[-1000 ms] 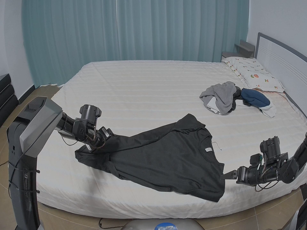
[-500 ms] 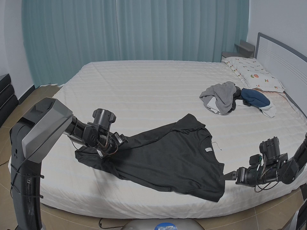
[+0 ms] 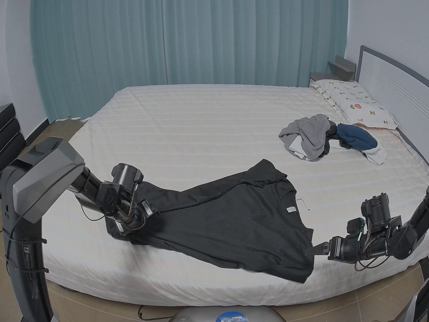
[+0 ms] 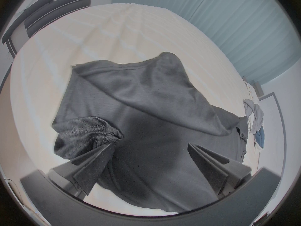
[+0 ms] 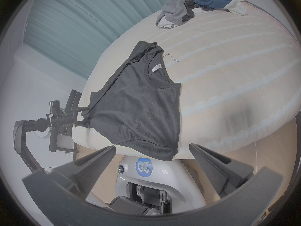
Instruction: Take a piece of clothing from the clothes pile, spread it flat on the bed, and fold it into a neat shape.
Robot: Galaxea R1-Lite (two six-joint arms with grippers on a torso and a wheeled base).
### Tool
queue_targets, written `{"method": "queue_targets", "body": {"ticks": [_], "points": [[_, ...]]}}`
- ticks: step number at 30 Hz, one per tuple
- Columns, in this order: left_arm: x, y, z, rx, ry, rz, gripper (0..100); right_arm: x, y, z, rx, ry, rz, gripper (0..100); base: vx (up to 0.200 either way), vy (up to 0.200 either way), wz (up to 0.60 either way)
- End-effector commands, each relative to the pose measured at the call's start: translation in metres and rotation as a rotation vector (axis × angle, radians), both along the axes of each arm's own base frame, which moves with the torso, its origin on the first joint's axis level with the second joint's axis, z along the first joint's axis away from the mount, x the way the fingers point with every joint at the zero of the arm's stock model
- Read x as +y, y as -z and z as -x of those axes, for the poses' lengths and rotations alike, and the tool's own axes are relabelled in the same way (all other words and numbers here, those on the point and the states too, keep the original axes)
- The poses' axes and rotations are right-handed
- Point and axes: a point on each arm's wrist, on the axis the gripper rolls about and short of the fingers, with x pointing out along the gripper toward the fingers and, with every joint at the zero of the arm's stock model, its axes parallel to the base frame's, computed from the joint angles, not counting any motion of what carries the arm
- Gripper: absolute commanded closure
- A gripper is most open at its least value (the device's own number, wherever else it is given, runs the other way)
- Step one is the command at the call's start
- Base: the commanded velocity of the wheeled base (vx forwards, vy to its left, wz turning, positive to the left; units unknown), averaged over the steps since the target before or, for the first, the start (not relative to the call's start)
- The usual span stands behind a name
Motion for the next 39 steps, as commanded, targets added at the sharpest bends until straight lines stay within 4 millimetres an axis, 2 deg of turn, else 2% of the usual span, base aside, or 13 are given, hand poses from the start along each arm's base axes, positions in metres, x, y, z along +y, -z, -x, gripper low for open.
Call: {"method": "queue_targets", "body": {"ticks": [1, 5, 7, 13, 17, 22, 34, 35, 39], "points": [[0.017, -0.014, 0.034, 0.031, 0.011, -0.027, 0, 0.000, -0.001, 0.002, -0.003, -0.004, 0.000, 0, 0.000, 0.000, 0.00], [0.021, -0.004, 0.053, 0.099, 0.035, -0.050, 0, 0.000, -0.002, 0.003, -0.007, -0.005, -0.002, 0, 0.000, 0.000, 0.00], [0.021, -0.002, 0.056, 0.108, 0.037, -0.054, 0, 0.001, -0.002, 0.003, -0.007, -0.006, -0.002, 0, 0.000, 0.000, 0.00], [0.032, -0.016, 0.065, 0.085, 0.011, -0.047, 0, 0.002, -0.003, 0.005, -0.009, -0.011, -0.003, 0, 0.000, 0.000, 0.00], [0.039, -0.020, 0.065, 0.069, -0.010, -0.039, 0, 0.002, -0.003, 0.005, -0.008, -0.012, -0.004, 0, 0.000, 0.000, 0.00], [0.047, -0.014, 0.065, 0.083, -0.032, -0.028, 0, 0.004, -0.002, 0.005, -0.008, -0.021, -0.002, 0, 0.000, 0.000, 0.00], [0.051, 0.011, 0.061, 0.017, -0.037, 0.007, 0, 0.004, -0.005, 0.006, -0.018, -0.019, -0.007, 0, 0.000, 0.000, 0.00], [0.051, 0.014, 0.061, 0.024, -0.036, 0.006, 100, 0.004, -0.006, 0.006, -0.019, -0.019, -0.007, 0, 0.000, 0.000, 0.00], [0.051, 0.019, 0.060, 0.036, -0.032, 0.005, 100, 0.004, -0.005, 0.005, -0.017, -0.018, -0.006, 0, 0.000, 0.000, 0.00]]}}
